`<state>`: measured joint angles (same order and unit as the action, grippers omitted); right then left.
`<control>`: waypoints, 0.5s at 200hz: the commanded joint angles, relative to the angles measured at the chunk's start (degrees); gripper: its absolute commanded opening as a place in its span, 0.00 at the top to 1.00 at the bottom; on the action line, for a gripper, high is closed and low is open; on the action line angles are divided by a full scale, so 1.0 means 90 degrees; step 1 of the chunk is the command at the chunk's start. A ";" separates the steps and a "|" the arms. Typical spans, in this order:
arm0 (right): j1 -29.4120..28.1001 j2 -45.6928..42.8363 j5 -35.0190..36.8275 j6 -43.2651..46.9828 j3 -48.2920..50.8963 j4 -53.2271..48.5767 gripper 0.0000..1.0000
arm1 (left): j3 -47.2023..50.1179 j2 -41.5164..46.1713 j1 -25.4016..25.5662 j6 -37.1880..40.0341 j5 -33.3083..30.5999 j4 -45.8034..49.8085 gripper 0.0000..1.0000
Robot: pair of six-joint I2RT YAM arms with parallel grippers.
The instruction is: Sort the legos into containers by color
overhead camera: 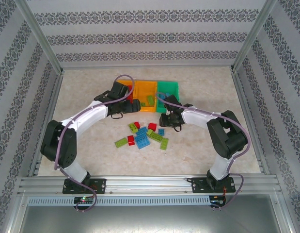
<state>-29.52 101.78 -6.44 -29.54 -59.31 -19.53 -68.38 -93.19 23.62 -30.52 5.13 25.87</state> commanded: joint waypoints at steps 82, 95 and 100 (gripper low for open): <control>-0.0235 -0.0162 -0.1282 -0.0470 -0.1621 0.0853 0.78 | 0.1400 0.1265 -0.1138 -0.0522 -0.0567 -0.0204 0.00; -0.0242 0.0250 -0.1696 -0.0727 -0.2147 0.1096 0.77 | 0.1507 0.1355 -0.1198 -0.0528 -0.0591 -0.0182 0.00; -0.0241 0.0376 -0.1783 -0.0792 -0.2312 0.1134 0.77 | 0.1534 0.1373 -0.1219 -0.0543 -0.0615 -0.0162 0.00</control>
<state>-31.29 99.81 -14.17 -32.08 -72.62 -15.59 -56.23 -83.26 13.82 -33.71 1.23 24.80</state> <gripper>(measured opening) 0.241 0.996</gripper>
